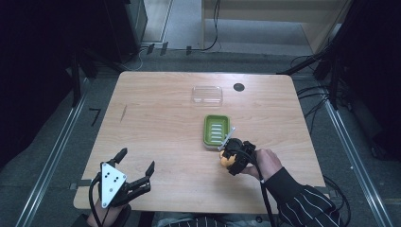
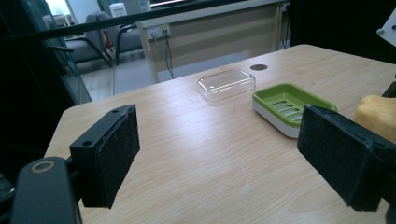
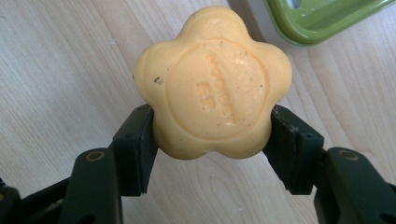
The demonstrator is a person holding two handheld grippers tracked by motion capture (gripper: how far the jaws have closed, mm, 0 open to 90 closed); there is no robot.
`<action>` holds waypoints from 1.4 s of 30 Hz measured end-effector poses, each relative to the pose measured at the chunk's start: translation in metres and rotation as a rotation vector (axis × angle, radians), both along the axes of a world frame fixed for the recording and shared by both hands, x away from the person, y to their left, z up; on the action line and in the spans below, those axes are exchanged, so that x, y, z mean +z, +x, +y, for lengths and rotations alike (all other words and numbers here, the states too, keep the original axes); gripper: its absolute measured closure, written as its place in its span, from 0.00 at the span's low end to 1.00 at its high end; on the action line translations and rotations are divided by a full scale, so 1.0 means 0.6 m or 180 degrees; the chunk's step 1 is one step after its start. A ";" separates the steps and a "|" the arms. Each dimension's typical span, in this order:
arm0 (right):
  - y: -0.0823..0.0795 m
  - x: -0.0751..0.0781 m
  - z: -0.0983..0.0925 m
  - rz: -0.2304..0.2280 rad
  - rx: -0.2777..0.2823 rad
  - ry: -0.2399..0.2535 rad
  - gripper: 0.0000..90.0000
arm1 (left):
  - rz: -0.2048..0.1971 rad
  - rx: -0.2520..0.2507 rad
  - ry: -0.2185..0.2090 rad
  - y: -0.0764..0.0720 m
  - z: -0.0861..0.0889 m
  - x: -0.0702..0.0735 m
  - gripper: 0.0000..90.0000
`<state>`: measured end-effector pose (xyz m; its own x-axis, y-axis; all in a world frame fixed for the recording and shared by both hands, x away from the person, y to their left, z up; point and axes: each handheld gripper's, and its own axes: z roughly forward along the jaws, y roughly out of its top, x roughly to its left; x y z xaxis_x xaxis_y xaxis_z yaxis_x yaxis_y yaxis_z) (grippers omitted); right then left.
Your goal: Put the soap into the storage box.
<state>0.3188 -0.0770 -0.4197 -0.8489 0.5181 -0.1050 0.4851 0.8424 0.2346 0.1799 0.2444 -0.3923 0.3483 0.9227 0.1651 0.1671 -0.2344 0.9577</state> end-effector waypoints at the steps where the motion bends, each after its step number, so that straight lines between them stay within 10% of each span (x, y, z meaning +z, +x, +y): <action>1: 0.001 0.001 -0.001 0.0001 0.0000 0.0008 0.44 | 0.0001 0.0001 0.0000 0.000 0.000 0.000 0.14; 42: 0.041 0.047 0.011 -0.0228 -0.0065 0.0077 0.44 | 0.0002 -0.0001 0.0004 0.000 0.000 0.000 0.14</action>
